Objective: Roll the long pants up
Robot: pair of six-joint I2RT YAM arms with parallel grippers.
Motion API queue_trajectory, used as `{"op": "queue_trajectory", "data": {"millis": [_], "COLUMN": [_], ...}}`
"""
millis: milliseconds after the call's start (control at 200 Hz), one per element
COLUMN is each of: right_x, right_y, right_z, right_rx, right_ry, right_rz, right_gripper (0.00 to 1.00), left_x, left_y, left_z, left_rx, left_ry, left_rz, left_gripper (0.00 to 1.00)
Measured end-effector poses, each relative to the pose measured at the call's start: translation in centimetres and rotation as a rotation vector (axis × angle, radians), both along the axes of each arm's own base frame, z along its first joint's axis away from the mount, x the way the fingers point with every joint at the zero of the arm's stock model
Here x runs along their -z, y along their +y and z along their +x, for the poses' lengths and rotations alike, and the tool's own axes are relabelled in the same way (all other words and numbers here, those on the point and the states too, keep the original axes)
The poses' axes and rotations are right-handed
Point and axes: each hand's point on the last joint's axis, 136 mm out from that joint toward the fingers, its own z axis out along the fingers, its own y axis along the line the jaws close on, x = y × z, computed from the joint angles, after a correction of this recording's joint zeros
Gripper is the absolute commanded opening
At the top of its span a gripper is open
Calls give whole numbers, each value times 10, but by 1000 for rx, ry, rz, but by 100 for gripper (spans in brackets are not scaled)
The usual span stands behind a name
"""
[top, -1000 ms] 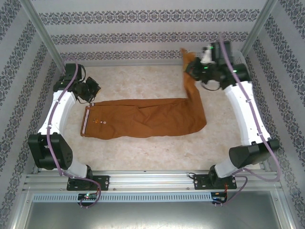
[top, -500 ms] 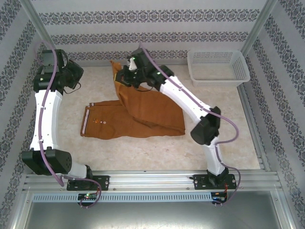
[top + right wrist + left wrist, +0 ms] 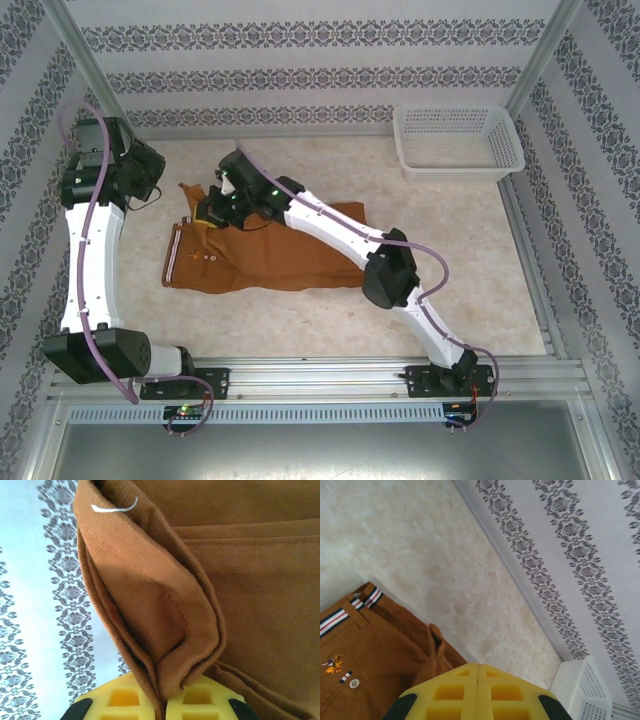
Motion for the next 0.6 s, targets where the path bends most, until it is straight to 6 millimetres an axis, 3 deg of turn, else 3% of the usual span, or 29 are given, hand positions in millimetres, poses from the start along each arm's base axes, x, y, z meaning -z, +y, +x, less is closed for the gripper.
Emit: {"op": "queue_trajectory", "data": {"millis": [20,40,80,110,250,270,315,340,355,380,400,510,600], "right_x": [4,8,18,26,59,62,67,66,65,64,62,51,33], "right_y": [4,8,15,20,30,28,20,15,12,4,-3,-70,-144], "right_z": [-2,-4,-7,-9,-8,-6,-2,2,4,9,13,41,65], "right_rx": [-5,-11,-24,-34,-77,-77,-77,-80,-80,-80,-80,-38,28], "right_ry": [6,11,26,38,51,51,54,42,42,28,13,-56,-131], "right_rz": [3,6,11,12,-23,-34,-60,-66,-70,-78,-88,-199,-293], "right_gripper": [76,87,96,98,98,95,83,72,56,21,0,0,0], "left_x": [2,5,10,13,20,19,17,16,15,15,16,36,79], "left_y": [-1,-1,-2,-3,-6,-7,-8,-9,-9,-11,-12,-26,-51], "left_z": [0,0,-1,-2,-8,-9,-11,-11,-12,-13,-14,-24,-39], "left_rx": [2,3,7,11,15,16,16,15,17,19,23,41,75], "left_ry": [5,10,20,27,35,32,22,15,11,5,3,32,104], "left_rz": [-3,-6,-11,-16,-31,-31,-37,-43,-45,-48,-51,-65,-98], "left_gripper": [38,56,85,98,100,91,35,11,1,0,0,0,0]}}
